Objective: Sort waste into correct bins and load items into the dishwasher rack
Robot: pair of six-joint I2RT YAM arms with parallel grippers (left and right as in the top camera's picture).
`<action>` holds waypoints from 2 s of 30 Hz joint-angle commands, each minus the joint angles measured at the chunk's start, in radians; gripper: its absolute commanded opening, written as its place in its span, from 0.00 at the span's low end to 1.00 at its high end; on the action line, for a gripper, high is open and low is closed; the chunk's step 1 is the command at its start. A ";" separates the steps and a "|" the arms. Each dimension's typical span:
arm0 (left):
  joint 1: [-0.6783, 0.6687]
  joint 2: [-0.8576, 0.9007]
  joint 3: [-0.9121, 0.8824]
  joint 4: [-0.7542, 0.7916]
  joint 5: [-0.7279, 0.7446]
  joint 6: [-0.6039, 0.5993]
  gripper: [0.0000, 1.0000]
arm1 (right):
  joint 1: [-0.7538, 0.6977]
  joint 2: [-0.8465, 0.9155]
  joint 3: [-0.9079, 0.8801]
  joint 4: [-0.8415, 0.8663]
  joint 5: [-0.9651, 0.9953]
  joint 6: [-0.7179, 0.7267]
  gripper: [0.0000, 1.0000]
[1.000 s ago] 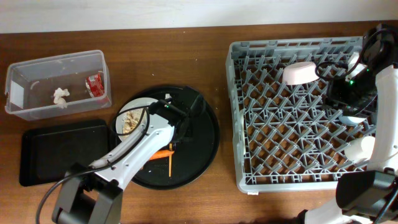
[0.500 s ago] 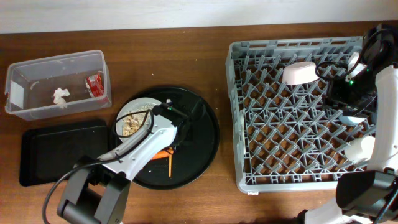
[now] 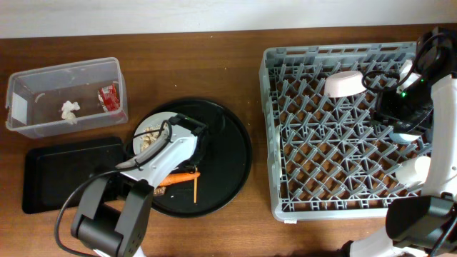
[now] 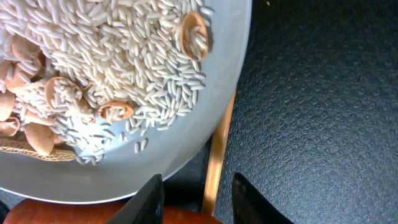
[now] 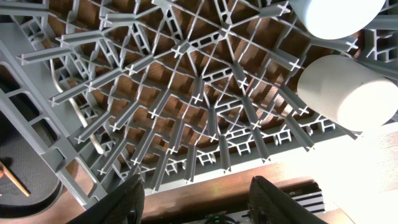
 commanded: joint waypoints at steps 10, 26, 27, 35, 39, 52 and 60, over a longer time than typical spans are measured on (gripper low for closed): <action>0.006 0.063 -0.008 0.021 0.083 0.013 0.35 | 0.000 0.003 0.000 -0.006 -0.013 -0.008 0.57; 0.008 0.072 0.084 -0.010 0.121 0.153 0.00 | 0.000 0.003 0.000 -0.006 -0.013 -0.011 0.57; 0.008 0.068 0.126 -0.031 0.145 0.171 0.00 | 0.000 0.003 0.000 -0.006 -0.008 -0.012 0.57; -0.034 -0.038 0.311 0.018 0.562 0.174 0.00 | -0.001 0.003 0.000 -0.005 0.013 -0.011 0.58; -0.153 -0.042 0.311 0.158 0.640 0.144 0.00 | -0.001 0.003 0.000 -0.005 0.010 -0.011 0.58; -0.298 0.060 0.308 0.261 0.439 -0.214 0.00 | 0.000 0.003 0.000 -0.006 0.002 -0.011 0.58; -0.298 0.061 0.307 0.249 0.415 -0.209 0.18 | 0.000 0.003 0.000 -0.006 0.002 -0.011 0.58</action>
